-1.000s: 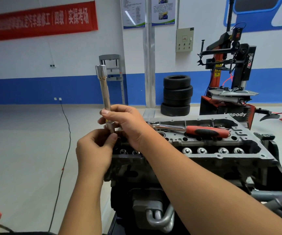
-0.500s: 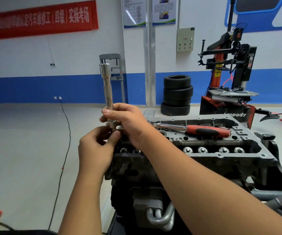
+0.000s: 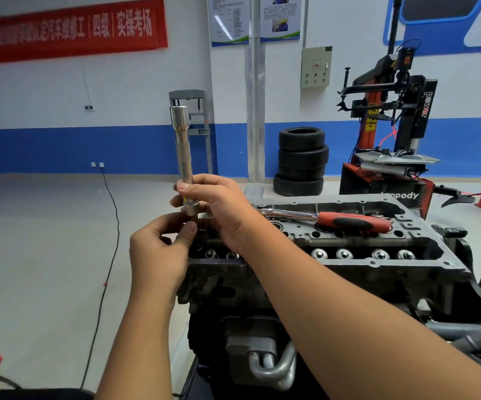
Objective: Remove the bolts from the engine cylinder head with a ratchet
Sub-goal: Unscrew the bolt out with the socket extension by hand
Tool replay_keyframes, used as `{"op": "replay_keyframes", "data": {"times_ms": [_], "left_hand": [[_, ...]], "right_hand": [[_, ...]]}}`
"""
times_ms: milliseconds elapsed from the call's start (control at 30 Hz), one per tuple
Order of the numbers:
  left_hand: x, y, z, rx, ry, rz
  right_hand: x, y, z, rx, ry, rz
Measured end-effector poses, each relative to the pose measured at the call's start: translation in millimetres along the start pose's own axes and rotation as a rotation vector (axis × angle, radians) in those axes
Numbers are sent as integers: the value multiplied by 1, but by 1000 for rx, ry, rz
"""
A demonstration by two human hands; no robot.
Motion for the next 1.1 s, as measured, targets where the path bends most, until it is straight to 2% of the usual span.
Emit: {"op": "replay_keyframes", "data": {"times_ms": [200,400,533,733,900,1100], "left_hand": [[6,-12,2,119,79,11],[-3,0,-1,-7,-6,111],[0,-12,0,116,34,14],[-7,1,-4,-43,-31,91],[-4,-10,-1,74,17,12],[-6,5,-5,-62,-26,54]], "right_hand": [[0,0,0,-11,1,-16],[2,-1,0,6,4,-31],[0,1,0,-7,-2,-10],[-1,-1,2,8,5,-30],[0,1,2,-8,17,-22],[1,-2,2,15,17,-41]]}}
Point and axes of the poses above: each hand's wrist, its own z-axis towards the middle knuckle, its own y-axis out of the back of the hand, x = y × z, the point moved 10 cm from there along z, towards the middle knuckle, and after that the axes turned 10 degrees about x, right-handed, at the moved point
